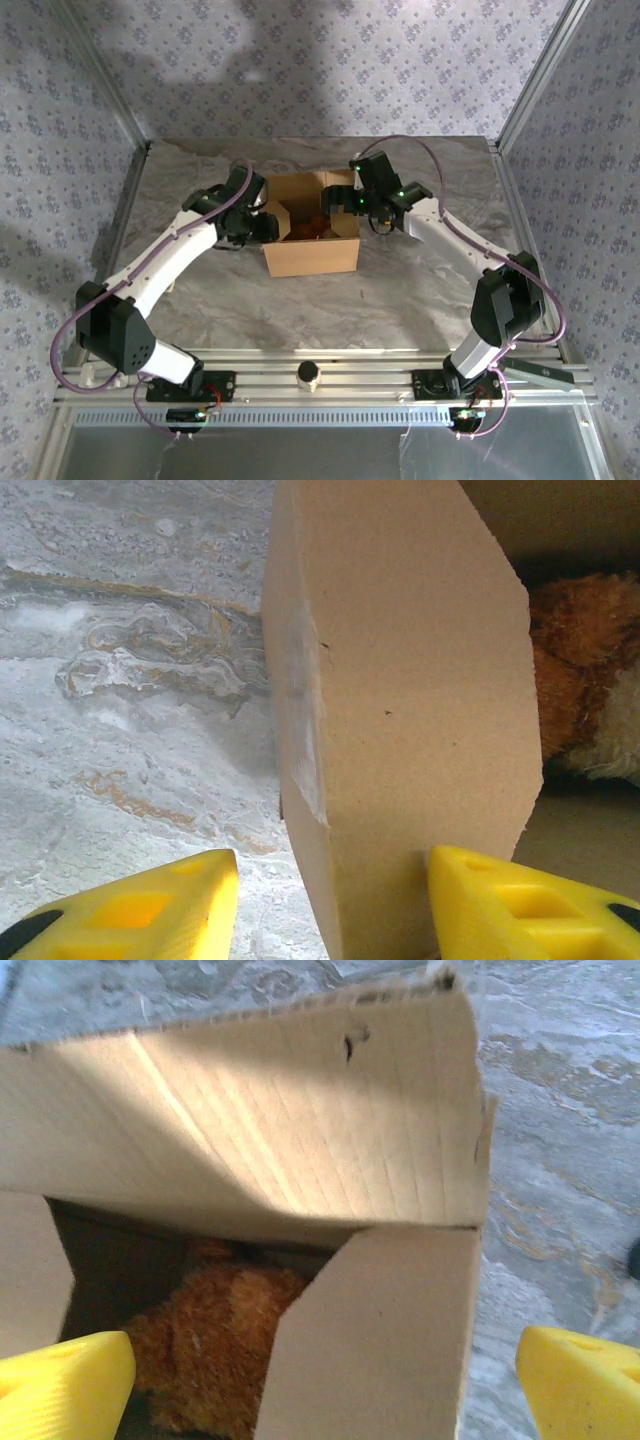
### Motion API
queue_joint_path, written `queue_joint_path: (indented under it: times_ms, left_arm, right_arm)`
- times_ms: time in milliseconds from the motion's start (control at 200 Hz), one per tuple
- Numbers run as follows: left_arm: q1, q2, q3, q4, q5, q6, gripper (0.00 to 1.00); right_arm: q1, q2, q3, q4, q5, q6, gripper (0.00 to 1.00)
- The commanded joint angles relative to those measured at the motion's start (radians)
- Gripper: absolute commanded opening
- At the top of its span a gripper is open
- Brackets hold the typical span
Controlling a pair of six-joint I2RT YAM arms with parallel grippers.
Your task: Unpack the express box
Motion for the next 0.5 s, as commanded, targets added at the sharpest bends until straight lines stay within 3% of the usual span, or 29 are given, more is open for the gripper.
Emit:
queue_joint_path:
  times_ms: [0, 90, 495]
  left_arm:
    - [0.005, 0.022, 0.036, -0.021, -0.028, 0.006, 0.52]
    - [0.006, 0.026, 0.023, -0.011, -0.041, 0.007, 0.52]
    - [0.007, 0.038, -0.044, 0.027, -0.039, -0.023, 0.52]
  right_arm:
    - [0.046, -0.007, 0.044, -0.124, 0.145, -0.062, 1.0]
    - [0.086, 0.009, 0.044, -0.131, 0.221, -0.068, 1.0]
    - [0.152, 0.165, 0.124, -0.215, 0.279, -0.068, 1.0]
